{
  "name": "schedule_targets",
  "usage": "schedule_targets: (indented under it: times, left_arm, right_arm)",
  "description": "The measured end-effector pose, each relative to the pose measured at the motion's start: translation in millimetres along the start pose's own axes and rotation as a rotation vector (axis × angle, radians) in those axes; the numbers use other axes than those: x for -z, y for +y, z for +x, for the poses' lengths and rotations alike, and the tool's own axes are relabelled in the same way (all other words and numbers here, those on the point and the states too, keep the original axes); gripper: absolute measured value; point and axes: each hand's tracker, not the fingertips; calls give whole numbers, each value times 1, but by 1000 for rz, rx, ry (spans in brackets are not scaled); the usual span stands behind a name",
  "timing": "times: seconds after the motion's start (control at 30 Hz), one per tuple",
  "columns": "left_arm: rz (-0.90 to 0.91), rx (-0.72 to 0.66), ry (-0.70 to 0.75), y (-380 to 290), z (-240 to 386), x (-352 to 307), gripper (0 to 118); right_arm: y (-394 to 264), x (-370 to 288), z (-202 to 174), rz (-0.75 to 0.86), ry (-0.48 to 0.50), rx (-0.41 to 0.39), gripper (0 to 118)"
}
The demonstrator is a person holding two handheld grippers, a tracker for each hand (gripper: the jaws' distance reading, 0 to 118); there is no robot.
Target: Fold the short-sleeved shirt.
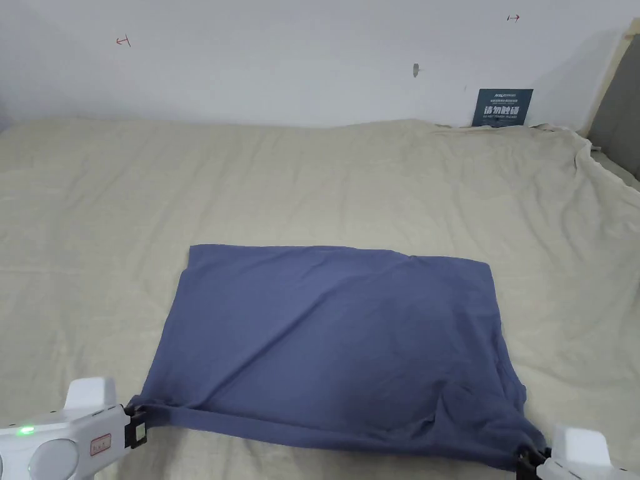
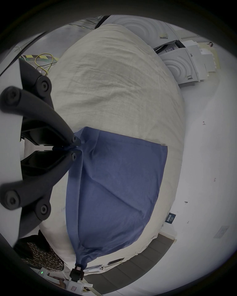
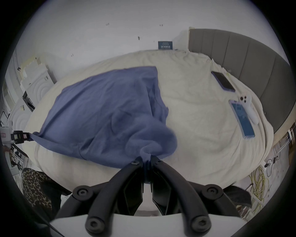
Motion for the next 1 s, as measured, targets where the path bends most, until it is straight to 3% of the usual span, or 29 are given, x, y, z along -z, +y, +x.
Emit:
schedule_targets:
  times: [0.4, 0.67, 0.9, 1.0]
  left_arm:
    - [67, -9, 6, 73, 9, 28, 0]
    - [12, 30, 40, 117, 23, 94, 0]
    - [-76, 50, 72, 122, 26, 149, 0]
    - [-97, 57, 78, 122, 27, 161, 0]
  right_arm:
    - [102, 37, 13, 107, 10, -78, 5]
    - [143, 107, 13, 21, -2, -54, 5]
    - [159, 163, 5, -67, -36, -86, 5]
    - [158, 183, 5, -108, -44, -60, 5]
